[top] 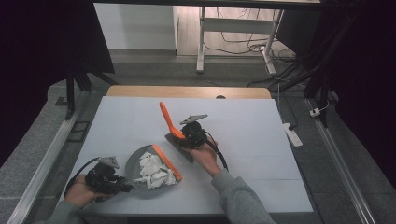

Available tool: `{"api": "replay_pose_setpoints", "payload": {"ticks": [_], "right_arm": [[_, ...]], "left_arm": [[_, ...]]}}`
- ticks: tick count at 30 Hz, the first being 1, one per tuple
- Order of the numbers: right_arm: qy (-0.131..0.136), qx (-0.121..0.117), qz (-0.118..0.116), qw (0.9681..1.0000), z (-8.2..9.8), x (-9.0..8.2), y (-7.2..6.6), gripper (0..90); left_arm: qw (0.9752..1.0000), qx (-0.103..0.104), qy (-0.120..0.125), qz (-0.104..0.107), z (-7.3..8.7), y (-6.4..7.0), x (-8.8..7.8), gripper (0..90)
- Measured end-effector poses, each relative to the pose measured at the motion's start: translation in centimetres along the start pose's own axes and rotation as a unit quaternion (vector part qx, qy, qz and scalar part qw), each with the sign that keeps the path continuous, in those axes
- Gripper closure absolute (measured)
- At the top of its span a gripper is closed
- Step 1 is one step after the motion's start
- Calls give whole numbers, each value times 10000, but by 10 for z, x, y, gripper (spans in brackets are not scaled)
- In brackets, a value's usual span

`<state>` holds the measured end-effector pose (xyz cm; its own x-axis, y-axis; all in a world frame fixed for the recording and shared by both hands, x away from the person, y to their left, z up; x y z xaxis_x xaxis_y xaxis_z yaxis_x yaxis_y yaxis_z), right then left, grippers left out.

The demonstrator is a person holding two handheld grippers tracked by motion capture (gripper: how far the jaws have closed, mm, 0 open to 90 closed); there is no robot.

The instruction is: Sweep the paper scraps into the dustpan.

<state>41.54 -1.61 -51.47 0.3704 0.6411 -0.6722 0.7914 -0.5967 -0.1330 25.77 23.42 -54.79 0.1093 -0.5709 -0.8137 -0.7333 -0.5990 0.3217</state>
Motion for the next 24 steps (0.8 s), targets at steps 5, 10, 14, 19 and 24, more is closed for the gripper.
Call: {"api": "replay_pose_setpoints", "payload": {"ticks": [5, 10, 14, 19, 24], "right_arm": [[-11, 164, -286, 9995, -1, 8, -10, 703], [-21, 52, -571, 9984, -1, 13, -28, 702], [123, -10, -1074, 9941, -3, 9, -42, 702], [539, -168, -1131, 9920, -13, -15, -43, 702], [657, -124, -633, 9958, -17, -34, -18, 702]], "left_arm": [[10000, -13, -25, 1, -1, 0, 2, 620], [10000, -17, -19, 6, -2, 0, 4, 621], [10000, 2, -39, 6, -2, 0, 6, 620], [10000, -15, 10, -5, -3, 0, 5, 620], [10000, -28, 12, -4, -3, 0, 6, 621]]}}
Point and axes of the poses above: each handheld gripper's, and its own axes: x roughly forward along the jaws, z roughly out of its underside, y roughly to its right, the point moved 4 cm from there along x, roughly forward along the jaws
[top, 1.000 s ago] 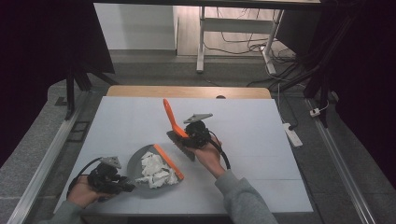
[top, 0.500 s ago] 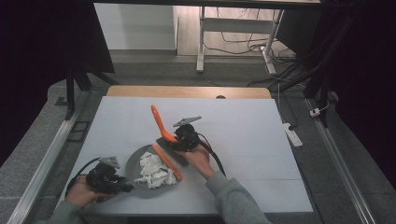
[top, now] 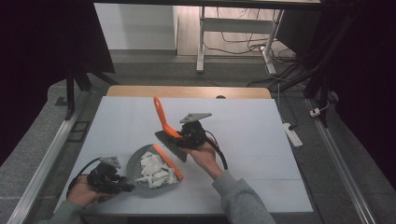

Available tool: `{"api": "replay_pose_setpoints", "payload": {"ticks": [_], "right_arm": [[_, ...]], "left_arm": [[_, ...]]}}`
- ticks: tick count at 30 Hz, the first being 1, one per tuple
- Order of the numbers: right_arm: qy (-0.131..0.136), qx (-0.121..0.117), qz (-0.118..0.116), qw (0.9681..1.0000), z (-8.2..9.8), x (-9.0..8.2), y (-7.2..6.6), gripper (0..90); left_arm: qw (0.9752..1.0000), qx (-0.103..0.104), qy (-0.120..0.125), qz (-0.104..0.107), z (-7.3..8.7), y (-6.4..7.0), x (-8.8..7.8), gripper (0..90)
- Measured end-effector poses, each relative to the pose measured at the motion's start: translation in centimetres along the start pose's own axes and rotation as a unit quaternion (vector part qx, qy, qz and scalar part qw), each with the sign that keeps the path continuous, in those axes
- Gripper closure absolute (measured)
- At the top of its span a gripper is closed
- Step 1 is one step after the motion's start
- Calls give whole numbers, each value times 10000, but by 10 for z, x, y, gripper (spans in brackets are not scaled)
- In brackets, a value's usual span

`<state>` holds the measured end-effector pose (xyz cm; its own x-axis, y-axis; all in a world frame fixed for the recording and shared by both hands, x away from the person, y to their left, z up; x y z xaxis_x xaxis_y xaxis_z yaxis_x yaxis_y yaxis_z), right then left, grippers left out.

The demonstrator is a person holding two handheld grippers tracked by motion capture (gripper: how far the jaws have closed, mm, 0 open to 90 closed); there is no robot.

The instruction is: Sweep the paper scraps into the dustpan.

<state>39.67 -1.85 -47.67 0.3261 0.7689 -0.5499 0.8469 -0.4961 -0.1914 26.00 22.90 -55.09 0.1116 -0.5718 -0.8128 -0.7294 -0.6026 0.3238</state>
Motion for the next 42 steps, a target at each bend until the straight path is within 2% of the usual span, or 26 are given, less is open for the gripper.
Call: {"api": "replay_pose_setpoints", "payload": {"ticks": [3, 6, 11, 18, 21, 24, 27, 29, 31, 33, 35, 36, 39, 42], "right_arm": [[-117, 57, 264, 9996, 3, -3, 12, 702], [-317, 53, 565, 9979, 10, 4, 22, 702], [-547, 49, 673, 9962, 18, 29, 28, 703], [-540, 157, 287, 9980, 20, 48, 10, 703], [-535, 249, 2, 9983, 20, 53, -1, 703], [-441, 335, -482, 9973, 18, 54, -17, 703], [-283, 221, -661, 9972, 10, 47, -26, 702], [-179, 249, -563, 9979, 5, 39, -25, 702], [-70, 245, -358, 9990, -1, 27, -19, 702], [-17, 292, -270, 9992, -3, 17, -11, 702], [-53, 317, -88, 9994, -3, 10, -6, 702], [-79, 247, 20, 9997, -2, 7, -3, 702], [-210, 139, 338, 9991, 4, 5, 6, 702], [-358, 154, 486, 9981, 13, 15, 17, 702]], "left_arm": [[10000, -7, -5, -3, 0, 0, 0, 621], [10000, -6, -15, -6, 0, 0, 0, 621], [10000, -23, -23, 0, 1, -1, -1, 621], [10000, -56, -52, 9, 4, -3, -1, 621], [10000, -47, -59, 4, 3, -2, 0, 621], [10000, -37, -63, 8, 3, -3, 0, 621], [10000, -43, -61, 12, 2, -3, 0, 621], [10000, -55, -46, 6, 2, -2, 1, 621], [10000, -56, -41, 6, 3, -2, 1, 621], [10000, -58, -30, 8, 3, -3, 1, 621], [10000, -74, -37, 14, 3, -3, 3, 621], [10000, -76, -47, 13, 3, -3, 3, 621], [10000, -75, -45, 6, 3, -3, 3, 621], [10000, -73, -45, 6, 3, -3, 3, 621]]}}
Point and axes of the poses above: each handheld gripper's, and its own axes: x roughly forward along the jaws, z roughly out of its underside, y roughly to its right, the point moved 4 cm from there along x, roughly forward along the jaws
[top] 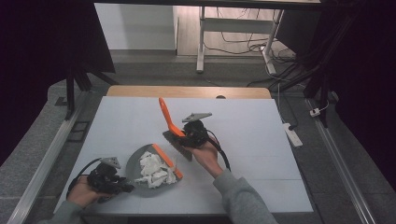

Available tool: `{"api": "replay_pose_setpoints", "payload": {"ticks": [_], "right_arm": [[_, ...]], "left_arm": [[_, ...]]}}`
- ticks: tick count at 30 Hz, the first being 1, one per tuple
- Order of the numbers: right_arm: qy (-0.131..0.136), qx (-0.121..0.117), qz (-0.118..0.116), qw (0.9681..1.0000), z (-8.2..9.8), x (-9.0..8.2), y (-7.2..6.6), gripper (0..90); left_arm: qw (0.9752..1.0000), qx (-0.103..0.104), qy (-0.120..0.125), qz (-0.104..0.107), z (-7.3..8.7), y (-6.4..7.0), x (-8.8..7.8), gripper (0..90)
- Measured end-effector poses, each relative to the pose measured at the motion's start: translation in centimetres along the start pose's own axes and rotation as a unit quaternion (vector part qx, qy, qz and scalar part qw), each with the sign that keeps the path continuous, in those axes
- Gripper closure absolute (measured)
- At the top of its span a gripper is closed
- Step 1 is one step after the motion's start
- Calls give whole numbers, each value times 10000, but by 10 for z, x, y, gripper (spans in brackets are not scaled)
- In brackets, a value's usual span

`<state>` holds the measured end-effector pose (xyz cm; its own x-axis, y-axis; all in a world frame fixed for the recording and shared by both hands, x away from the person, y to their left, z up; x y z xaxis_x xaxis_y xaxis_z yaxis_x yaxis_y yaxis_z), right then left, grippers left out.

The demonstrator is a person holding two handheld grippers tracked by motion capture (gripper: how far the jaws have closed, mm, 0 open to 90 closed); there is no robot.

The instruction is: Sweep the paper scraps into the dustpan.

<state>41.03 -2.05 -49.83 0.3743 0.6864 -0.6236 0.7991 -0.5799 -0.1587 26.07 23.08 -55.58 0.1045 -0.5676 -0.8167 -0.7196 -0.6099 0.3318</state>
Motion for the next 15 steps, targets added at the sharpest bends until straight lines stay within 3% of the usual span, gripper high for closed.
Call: {"api": "replay_pose_setpoints", "payload": {"ticks": [5, 9, 12, 15], "right_arm": [[-179, 90, -150, 9997, 6, 26, -6, 703], [-150, 247, -583, 9979, 6, 36, -24, 703], [-121, 391, -977, 9944, 4, 38, -40, 703], [-23, 115, -1069, 9942, -3, 31, -54, 702]], "left_arm": [[10000, -5, 12, 4, -1, 0, 1, 621], [10000, 8, 8, -1, -1, 0, 1, 621], [10000, 8, 15, -4, 0, 0, 1, 621], [10000, 5, 38, -18, 0, 0, 1, 621]]}}
Point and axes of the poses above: each handheld gripper's, and its own axes: x roughly forward along the jaws, z roughly out of its underside, y roughly to its right, the point moved 4 cm from there along x, roughly forward along the jaws
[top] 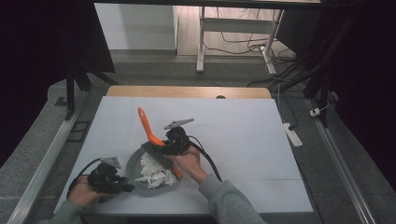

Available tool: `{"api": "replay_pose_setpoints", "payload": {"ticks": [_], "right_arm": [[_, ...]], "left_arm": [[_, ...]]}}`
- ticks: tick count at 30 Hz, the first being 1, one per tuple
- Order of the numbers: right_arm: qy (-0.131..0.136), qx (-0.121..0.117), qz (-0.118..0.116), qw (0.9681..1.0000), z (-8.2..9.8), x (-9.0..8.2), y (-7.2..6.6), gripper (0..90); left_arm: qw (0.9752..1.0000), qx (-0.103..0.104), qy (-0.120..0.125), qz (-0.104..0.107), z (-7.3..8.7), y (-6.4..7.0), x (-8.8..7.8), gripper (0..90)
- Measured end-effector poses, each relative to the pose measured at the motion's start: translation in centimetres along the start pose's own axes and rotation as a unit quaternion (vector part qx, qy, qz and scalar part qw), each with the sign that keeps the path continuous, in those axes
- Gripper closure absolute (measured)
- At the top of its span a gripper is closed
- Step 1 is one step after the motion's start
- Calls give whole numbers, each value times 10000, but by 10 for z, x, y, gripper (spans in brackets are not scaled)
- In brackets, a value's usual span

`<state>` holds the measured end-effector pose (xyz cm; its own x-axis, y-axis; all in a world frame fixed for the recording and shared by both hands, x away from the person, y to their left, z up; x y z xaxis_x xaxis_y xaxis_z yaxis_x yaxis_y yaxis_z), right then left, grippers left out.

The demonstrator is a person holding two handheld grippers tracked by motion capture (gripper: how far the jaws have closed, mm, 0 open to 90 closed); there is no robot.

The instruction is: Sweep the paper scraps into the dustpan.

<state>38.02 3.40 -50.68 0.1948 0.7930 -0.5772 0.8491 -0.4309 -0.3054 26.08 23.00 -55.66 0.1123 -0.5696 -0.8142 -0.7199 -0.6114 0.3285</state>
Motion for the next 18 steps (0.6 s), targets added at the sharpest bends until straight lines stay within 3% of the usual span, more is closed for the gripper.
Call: {"api": "replay_pose_setpoints", "payload": {"ticks": [4, 9, 18], "right_arm": [[214, -240, 293, 9991, -8, -17, 2, 702], [423, -120, 560, 9975, -10, -39, 16, 702], [518, -35, 684, 9963, -3, -55, 30, 702]], "left_arm": [[10000, -8, 32, 10, 1, 0, 0, 621], [10000, 4, 99, -4, 1, 0, 1, 621], [9997, 8, 254, -32, 0, -1, 1, 621]]}}
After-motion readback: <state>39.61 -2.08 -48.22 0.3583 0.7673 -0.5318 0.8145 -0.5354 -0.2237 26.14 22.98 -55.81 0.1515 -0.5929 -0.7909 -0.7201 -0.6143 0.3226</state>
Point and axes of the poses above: each handheld gripper's, and its own axes: x roughly forward along the jaws, z roughly out of its underside, y roughly to its right, the point moved 4 cm from there along x, roughly forward along the jaws
